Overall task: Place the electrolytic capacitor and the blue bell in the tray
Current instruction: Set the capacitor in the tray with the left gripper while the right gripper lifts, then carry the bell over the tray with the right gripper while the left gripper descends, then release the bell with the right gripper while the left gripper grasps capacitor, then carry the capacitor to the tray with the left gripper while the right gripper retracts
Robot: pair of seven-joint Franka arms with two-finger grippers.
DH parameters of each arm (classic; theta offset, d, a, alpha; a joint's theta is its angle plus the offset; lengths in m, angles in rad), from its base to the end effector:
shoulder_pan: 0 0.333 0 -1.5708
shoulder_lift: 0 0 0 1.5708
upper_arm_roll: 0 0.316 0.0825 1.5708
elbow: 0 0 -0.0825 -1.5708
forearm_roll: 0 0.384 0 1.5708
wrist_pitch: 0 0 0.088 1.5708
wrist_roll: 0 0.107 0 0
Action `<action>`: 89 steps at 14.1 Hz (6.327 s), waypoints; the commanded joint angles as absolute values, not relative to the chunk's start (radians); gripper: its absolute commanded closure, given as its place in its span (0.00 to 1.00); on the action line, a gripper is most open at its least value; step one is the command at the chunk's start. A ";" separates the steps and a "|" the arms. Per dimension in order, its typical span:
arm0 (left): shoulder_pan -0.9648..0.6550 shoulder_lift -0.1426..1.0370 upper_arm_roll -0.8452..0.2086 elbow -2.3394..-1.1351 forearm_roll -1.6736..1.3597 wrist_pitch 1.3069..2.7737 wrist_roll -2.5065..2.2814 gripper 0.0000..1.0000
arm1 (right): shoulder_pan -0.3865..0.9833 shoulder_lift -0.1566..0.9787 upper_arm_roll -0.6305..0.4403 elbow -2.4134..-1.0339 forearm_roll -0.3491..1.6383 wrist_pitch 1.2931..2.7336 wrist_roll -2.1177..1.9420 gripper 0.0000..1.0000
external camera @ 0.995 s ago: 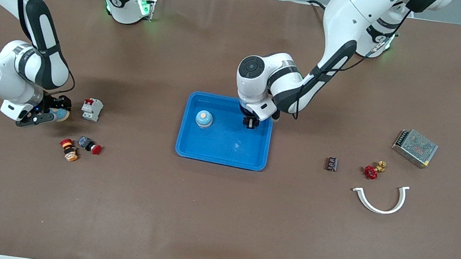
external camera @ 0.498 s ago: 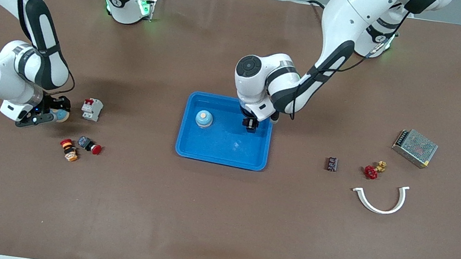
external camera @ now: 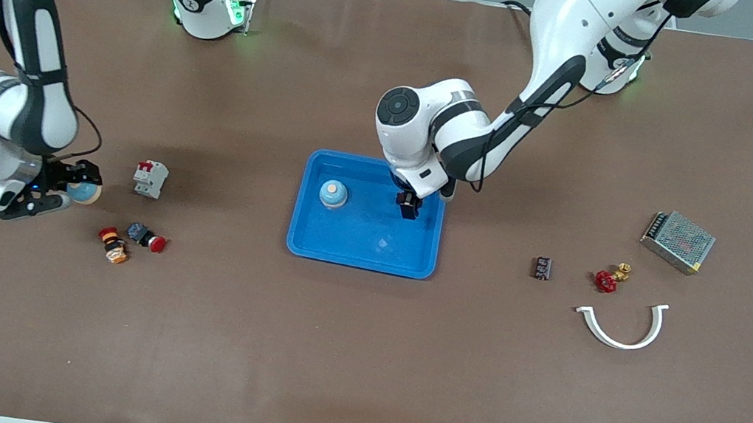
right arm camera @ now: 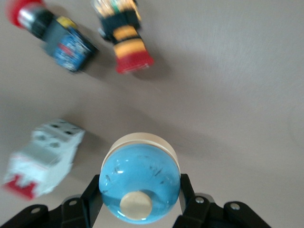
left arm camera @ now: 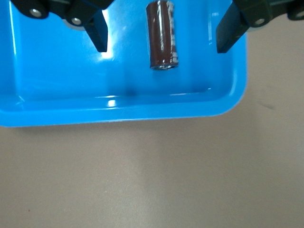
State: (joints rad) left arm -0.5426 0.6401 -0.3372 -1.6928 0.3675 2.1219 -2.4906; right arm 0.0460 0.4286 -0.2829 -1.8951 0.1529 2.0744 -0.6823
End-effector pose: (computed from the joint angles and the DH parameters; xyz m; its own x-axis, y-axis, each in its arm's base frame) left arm 0.4474 -0.4832 0.2278 0.1354 0.9744 0.1796 0.9907 -0.1302 -0.0400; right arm 0.5898 -0.1270 0.2675 0.9141 0.3648 -0.1772 0.3433 -0.9286 -0.1405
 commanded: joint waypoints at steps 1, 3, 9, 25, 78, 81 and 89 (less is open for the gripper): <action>-0.491 0.608 -0.347 -1.651 0.295 2.030 -2.329 0.00 | 0.075 0.425 -0.276 -1.731 0.169 1.877 -0.571 0.66; -0.448 0.569 -0.347 -1.649 0.275 2.016 -2.214 0.00 | 0.132 0.420 -0.276 -1.643 0.172 1.760 -0.415 0.67; -0.325 0.546 -0.347 -1.657 0.239 1.962 -1.786 0.00 | 0.395 0.367 -0.275 -1.629 0.222 1.749 0.125 0.68; -0.094 0.673 -0.337 -1.674 0.249 2.232 -0.886 0.00 | 0.811 0.526 -0.275 -1.649 0.222 2.094 0.735 0.68; 0.089 0.462 -0.465 -2.089 0.460 2.497 -1.407 1.00 | 0.827 0.120 -0.256 -1.744 0.066 1.717 0.660 0.00; 0.089 0.465 -0.521 -2.059 0.439 2.497 -1.672 1.00 | 0.821 0.051 -0.256 -1.749 0.035 1.655 0.660 0.00; -0.041 0.492 -0.577 -1.924 0.394 2.494 -2.135 1.00 | 0.782 -0.170 -0.253 -1.799 -0.040 1.500 0.618 0.00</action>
